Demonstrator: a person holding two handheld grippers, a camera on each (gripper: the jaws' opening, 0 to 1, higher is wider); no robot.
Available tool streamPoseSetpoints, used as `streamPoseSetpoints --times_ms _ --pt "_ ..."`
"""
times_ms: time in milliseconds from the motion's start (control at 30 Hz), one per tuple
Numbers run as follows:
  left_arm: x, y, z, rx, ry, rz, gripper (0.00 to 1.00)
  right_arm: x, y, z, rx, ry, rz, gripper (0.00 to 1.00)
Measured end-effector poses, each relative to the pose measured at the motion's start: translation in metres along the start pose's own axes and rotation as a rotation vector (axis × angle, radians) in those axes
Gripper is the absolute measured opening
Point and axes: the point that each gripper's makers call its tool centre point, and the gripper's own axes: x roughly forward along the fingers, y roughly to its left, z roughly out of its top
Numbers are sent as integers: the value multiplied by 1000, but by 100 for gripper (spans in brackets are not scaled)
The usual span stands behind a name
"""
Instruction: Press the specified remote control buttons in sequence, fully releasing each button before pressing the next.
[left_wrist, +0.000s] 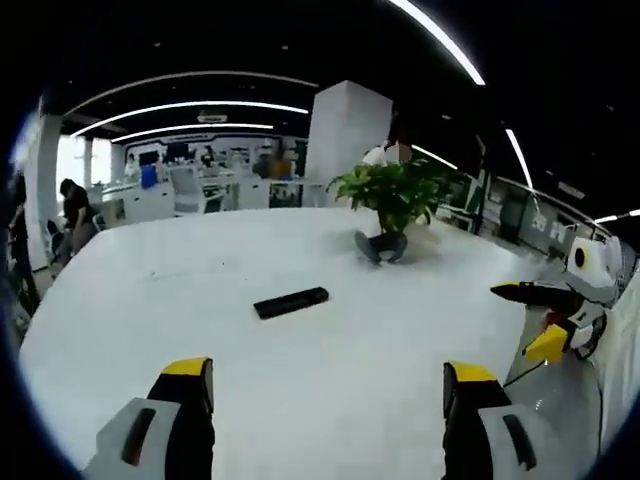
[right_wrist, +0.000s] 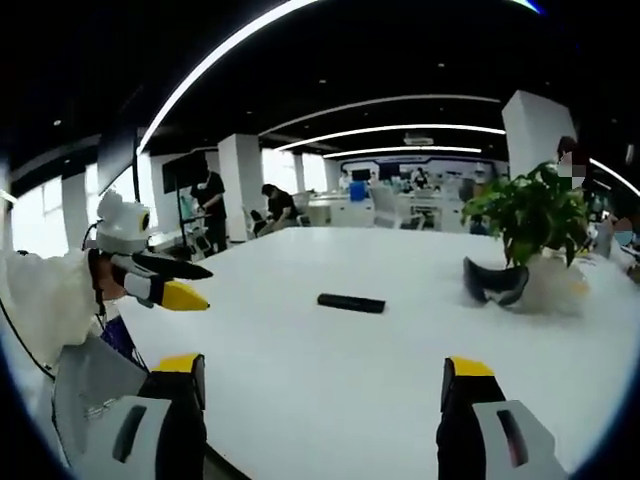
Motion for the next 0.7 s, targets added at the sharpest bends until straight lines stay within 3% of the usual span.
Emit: streamPoseSetpoints --times_ms 67,100,167,333,433,533,633,700 --pt "-12 6 8 -14 -106 74 100 -1 -1 0 -7 -2 -9 97" --pt "-16 8 6 -1 -118 95 100 -1 -1 1 -8 -6 -9 97" --pt "-27 14 -2 29 -102 160 100 -1 -1 1 -12 -8 -12 96" --pt "-46 17 -14 16 -97 196 100 -1 -2 -1 -18 3 -20 96" --pt "-58 26 -28 74 -68 261 100 -1 -4 -2 -16 10 -27 96" --pt "-61 25 -25 66 -89 267 100 -1 -6 -3 -16 16 -34 95" --pt "-59 30 -13 97 -161 308 100 0 -6 -6 -22 33 -37 95" --pt "-59 36 -15 130 -146 339 96 1 -6 -7 -21 41 -39 95"
